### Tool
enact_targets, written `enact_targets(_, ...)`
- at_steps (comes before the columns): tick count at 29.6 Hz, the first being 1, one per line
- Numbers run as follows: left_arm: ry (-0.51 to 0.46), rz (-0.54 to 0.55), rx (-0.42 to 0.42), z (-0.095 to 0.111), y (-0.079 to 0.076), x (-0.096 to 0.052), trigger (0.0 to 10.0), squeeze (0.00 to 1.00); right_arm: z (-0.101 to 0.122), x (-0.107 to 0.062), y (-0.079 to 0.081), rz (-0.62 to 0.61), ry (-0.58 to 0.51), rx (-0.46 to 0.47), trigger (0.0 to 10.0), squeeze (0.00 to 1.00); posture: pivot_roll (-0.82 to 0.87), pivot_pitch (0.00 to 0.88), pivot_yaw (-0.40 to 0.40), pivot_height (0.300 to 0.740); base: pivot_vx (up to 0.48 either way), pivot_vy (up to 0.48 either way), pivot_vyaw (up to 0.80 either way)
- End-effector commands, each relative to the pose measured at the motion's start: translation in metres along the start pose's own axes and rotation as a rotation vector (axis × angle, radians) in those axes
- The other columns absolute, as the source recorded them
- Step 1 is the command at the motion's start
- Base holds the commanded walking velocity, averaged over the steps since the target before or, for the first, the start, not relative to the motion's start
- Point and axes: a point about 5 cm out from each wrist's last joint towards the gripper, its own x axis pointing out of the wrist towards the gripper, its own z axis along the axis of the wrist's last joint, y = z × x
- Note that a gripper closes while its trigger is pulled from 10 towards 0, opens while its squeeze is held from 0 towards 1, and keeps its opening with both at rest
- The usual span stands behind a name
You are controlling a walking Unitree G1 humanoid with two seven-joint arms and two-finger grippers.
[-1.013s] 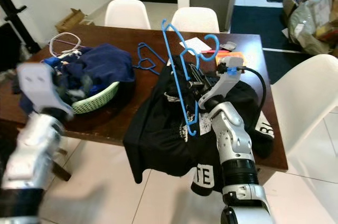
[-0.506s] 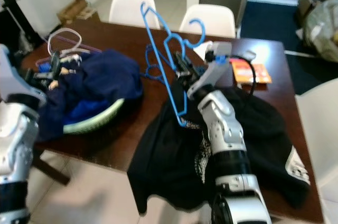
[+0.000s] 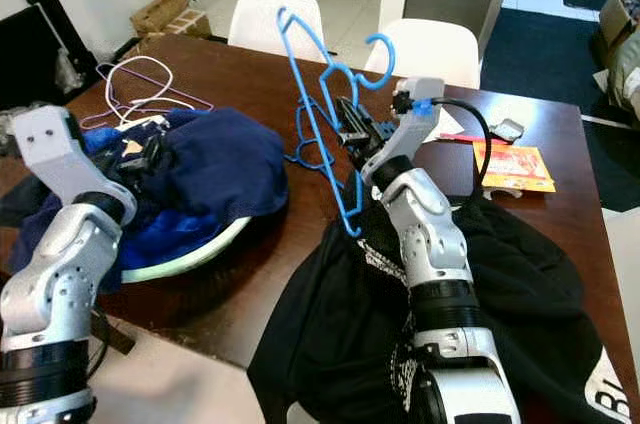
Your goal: Hang hanger
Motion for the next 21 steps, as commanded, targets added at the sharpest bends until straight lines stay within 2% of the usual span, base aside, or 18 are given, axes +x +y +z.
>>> enact_targets(1,0.020,0.034,0.027,0.001,-0.004,-0.005,10.0,0.00,-0.003,-0.002,-0.002,-0.013,0.010,-0.001,10.0,0.00,0.08,0.123,0.012,0.740,0.000,0.000,0.00)
enact_targets(2,0.017,0.069,0.052,0.002,-0.001,-0.005,10.0,0.00,-0.004,-0.003,-0.002,-0.016,0.013,0.001,10.0,0.00,0.08,0.125,0.012,0.740,0.000,0.000,0.00)
enact_targets(4,0.017,0.069,0.052,0.002,-0.001,-0.005,10.0,0.00,-0.004,-0.003,-0.002,-0.016,0.013,0.001,10.0,0.00,0.08,0.125,0.012,0.740,0.000,0.000,0.00)
enact_targets(5,0.005,0.109,0.065,0.004,0.006,-0.005,10.0,0.00,-0.005,-0.003,-0.002,-0.017,0.017,0.001,10.0,0.00,0.08,0.127,0.013,0.740,0.000,0.000,0.00)
enact_targets(6,0.005,0.109,0.065,0.004,0.006,-0.005,10.0,0.00,-0.005,-0.003,-0.002,-0.017,0.017,0.001,10.0,0.00,0.08,0.127,0.013,0.740,0.000,0.000,0.00)
enact_targets(7,0.002,0.145,0.077,0.005,0.017,-0.002,10.0,0.00,-0.007,-0.004,-0.001,-0.014,0.024,-0.002,10.0,0.00,0.08,0.127,0.014,0.740,0.000,0.000,0.00)
enact_targets(9,0.002,0.145,0.077,0.005,0.017,-0.002,10.0,0.00,-0.007,-0.004,-0.001,-0.014,0.024,-0.002,10.0,0.00,0.08,0.127,0.014,0.740,0.000,0.000,0.00)
enact_targets(10,-0.016,0.189,0.095,0.010,0.033,0.003,10.0,0.00,-0.011,-0.007,-0.002,-0.017,0.043,-0.007,10.0,0.00,0.08,0.132,0.013,0.740,0.000,0.000,0.00)
enact_targets(12,-0.016,0.189,0.095,0.010,0.033,0.003,10.0,0.00,-0.011,-0.007,-0.002,-0.017,0.043,-0.007,10.0,0.00,0.08,0.132,0.013,0.740,0.000,0.000,0.00)
enact_targets(14,-0.032,0.259,0.119,0.019,0.060,0.011,10.0,0.00,-0.027,-0.016,-0.003,-0.031,0.094,-0.002,10.0,0.00,0.06,0.131,0.021,0.740,0.000,0.000,0.00)
enact_targets(15,-0.032,0.259,0.119,0.019,0.060,0.011,10.0,0.00,-0.027,-0.016,-0.003,-0.031,0.094,-0.002,10.0,0.00,0.06,0.131,0.021,0.740,0.000,0.000,0.00)
enact_targets(16,-0.037,0.279,0.128,0.022,0.067,0.013,10.0,0.00,-0.034,-0.021,-0.003,-0.038,0.118,0.009,10.0,0.00,0.06,0.141,0.024,0.740,0.000,0.000,0.00)
enact_targets(18,-0.037,0.279,0.128,0.022,0.067,0.013,10.0,0.00,-0.034,-0.021,-0.003,-0.038,0.118,0.009,10.0,0.00,0.06,0.141,0.024,0.740,0.000,0.000,0.00)
enact_targets(21,-0.024,0.297,0.113,0.023,0.075,0.021,10.0,0.00,-0.037,-0.026,-0.008,-0.071,0.125,0.041,10.0,0.00,0.04,0.148,0.031,0.740,0.000,0.000,0.00)
